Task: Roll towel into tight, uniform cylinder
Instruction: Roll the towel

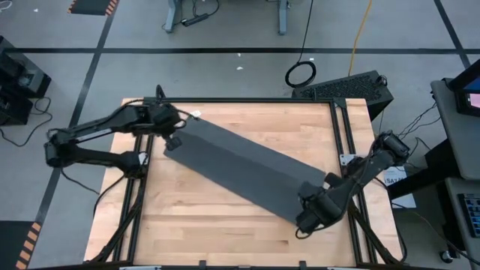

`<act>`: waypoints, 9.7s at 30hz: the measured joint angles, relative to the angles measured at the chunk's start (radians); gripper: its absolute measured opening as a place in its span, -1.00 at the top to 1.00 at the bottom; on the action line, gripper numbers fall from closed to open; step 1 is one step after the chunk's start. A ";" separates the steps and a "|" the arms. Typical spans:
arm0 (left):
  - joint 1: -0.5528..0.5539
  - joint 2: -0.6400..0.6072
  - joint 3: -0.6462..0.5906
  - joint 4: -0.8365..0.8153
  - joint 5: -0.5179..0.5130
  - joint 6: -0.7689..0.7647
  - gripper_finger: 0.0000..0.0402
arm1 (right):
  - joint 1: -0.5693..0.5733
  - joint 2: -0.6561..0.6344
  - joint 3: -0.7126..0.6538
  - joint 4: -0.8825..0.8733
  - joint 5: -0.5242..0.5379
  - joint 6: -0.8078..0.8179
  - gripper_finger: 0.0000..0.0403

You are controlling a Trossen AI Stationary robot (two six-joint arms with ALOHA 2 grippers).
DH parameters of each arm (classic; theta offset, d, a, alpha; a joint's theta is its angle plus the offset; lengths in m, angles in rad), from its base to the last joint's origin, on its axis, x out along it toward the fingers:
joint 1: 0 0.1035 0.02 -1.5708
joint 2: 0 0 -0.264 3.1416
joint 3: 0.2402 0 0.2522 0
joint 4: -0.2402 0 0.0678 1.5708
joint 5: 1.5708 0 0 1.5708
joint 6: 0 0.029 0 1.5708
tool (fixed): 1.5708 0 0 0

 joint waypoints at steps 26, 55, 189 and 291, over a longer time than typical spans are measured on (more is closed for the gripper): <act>0.064 0.063 -0.193 0.433 -0.172 0.266 1.00 | -0.166 0.000 -0.130 0.000 0.024 0.154 1.00; 0.107 0.263 -0.202 0.575 -0.247 0.262 1.00 | -0.235 0.000 -0.264 0.000 0.111 0.172 1.00; 0.165 0.262 -0.248 0.565 -0.188 0.111 1.00 | -0.984 -0.200 -0.649 0.453 -0.143 -0.456 -0.06; 0.135 0.198 -0.220 0.452 -0.171 0.105 1.00 | -1.015 -0.348 -0.616 0.460 0.005 -0.247 0.99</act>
